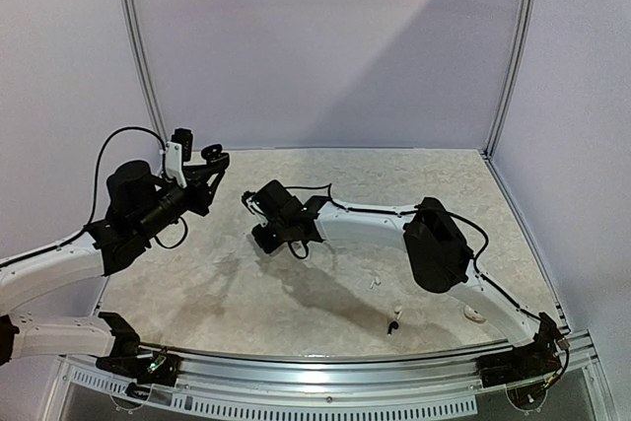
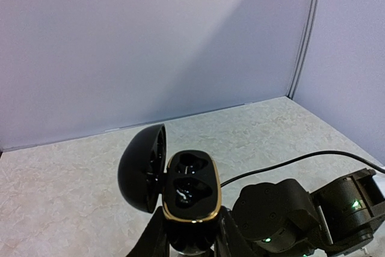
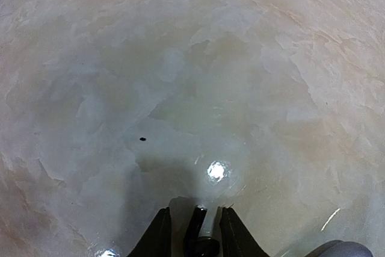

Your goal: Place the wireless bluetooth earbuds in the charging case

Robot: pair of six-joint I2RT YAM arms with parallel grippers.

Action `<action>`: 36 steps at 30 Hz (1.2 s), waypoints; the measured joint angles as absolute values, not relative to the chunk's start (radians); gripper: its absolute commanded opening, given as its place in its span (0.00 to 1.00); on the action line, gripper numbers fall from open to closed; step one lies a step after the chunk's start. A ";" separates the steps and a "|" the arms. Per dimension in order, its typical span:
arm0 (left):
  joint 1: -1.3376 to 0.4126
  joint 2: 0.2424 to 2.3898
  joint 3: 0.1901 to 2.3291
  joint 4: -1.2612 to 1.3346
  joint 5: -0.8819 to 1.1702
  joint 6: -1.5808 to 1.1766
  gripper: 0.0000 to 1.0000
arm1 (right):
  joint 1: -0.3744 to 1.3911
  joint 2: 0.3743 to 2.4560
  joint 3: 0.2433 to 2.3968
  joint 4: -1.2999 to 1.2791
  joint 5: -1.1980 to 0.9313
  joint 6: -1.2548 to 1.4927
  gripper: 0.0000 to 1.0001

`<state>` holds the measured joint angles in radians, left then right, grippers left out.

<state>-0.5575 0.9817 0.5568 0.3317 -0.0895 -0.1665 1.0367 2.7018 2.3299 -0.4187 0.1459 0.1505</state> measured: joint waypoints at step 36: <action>-0.557 0.947 0.539 0.339 -0.090 -0.143 0.00 | 1.189 2.162 1.542 -0.569 -0.167 -0.412 0.17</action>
<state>-0.5571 0.9470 0.5392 0.3386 -0.0902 -0.1429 1.1893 2.1624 1.5425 -0.5690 -0.1665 -0.4122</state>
